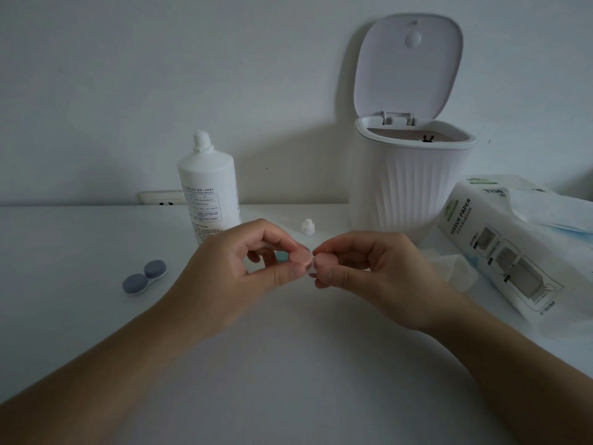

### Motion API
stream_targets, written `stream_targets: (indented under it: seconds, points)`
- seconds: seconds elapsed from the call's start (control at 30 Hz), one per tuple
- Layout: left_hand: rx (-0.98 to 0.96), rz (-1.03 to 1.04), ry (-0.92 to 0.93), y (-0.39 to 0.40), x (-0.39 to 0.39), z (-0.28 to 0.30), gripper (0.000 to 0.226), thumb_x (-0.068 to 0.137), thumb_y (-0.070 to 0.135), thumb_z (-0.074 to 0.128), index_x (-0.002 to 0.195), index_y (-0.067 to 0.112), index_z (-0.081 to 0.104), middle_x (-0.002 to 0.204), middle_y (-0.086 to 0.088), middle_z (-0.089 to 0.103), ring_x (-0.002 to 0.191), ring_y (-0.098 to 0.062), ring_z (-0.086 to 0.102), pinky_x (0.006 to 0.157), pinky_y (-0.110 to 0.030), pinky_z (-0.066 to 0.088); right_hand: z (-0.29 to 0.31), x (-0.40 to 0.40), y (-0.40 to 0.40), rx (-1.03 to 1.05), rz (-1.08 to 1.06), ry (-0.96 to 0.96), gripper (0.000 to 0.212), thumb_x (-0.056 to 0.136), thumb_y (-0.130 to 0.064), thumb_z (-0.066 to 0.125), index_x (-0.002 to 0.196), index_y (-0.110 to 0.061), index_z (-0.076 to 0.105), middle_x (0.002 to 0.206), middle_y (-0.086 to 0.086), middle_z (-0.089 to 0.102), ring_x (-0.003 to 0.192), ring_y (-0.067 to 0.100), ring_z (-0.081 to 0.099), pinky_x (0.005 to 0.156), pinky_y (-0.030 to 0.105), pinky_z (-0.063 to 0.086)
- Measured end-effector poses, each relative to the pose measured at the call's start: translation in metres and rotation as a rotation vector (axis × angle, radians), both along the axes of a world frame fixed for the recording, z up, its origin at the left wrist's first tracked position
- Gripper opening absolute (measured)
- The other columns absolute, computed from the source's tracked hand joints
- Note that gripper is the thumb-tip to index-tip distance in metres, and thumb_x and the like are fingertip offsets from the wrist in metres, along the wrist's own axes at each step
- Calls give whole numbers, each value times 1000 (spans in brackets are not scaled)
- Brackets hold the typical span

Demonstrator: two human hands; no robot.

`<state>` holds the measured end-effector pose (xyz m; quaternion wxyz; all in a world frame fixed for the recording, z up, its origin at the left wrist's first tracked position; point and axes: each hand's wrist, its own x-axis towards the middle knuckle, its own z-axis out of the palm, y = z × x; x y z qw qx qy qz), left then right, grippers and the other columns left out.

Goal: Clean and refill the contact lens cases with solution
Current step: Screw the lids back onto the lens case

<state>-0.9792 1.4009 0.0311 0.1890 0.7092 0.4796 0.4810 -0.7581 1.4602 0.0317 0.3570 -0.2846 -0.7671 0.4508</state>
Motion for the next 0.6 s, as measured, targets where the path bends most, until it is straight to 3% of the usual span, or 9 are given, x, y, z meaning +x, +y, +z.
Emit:
stream_targets:
  seconds: [0.23,0.37,0.43,0.6]
  points:
    - [38,-6,39,0,0,-1,10,86,31,79,94,34,74,91,23,74,81,-9,66,75,-13,47,0,0,0,26,2,7,11,88,-23,76,98,-21,75,87,2,78,84,18,76,85,28,60]
    - [24,-44,60,2,-2,-2,11,90,35,73,101,34,75,109,21,74,94,-17,70,84,-32,54,-1,0,1,25,-10,2,9,88,-22,77,97,-22,75,86,1,78,84,17,76,84,28,60]
    - [37,-64,65,3,-3,-3,11,92,33,73,103,34,76,115,18,73,96,-18,70,84,-35,55,-1,0,1,27,-9,-1,10,87,-25,76,97,-22,76,86,1,78,84,17,76,84,28,60]
    - [64,-39,41,4,-4,-5,20,82,42,76,100,35,78,99,2,69,79,-22,61,72,-35,52,0,-1,0,37,6,-15,17,85,-35,74,98,-25,76,87,0,78,85,17,75,86,32,60]
